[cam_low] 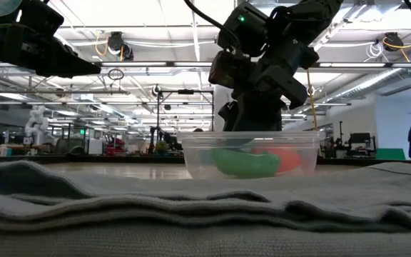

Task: Pick and placing Produce into tupperware
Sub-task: Put the red strawberry into the transparent bin

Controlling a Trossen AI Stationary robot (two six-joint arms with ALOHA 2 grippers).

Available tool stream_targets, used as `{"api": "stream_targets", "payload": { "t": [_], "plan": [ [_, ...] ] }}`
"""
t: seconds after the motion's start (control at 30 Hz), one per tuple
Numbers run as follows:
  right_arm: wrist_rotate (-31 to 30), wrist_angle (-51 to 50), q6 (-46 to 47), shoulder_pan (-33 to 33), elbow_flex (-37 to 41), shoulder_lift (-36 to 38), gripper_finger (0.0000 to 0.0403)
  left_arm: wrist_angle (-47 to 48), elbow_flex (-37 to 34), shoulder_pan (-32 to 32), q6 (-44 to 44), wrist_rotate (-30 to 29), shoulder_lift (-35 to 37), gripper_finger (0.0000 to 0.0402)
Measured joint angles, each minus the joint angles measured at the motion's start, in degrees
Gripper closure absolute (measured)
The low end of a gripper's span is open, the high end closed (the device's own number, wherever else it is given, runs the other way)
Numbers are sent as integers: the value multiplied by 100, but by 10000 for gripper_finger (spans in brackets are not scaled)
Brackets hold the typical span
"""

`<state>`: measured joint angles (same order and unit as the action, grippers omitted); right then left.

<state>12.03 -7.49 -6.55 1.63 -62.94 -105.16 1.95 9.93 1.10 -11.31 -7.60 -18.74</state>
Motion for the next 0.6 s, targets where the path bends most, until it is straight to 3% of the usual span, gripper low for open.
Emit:
{"api": "stream_targets", "payload": {
  "t": [0.33,0.6],
  "plan": [
    [2,0,-11,-2,0,0,246,1,0,0,0,0,0,401],
    [-28,86,136,-2,0,34,230,1,0,0,0,0,0,401]
  ]
}}
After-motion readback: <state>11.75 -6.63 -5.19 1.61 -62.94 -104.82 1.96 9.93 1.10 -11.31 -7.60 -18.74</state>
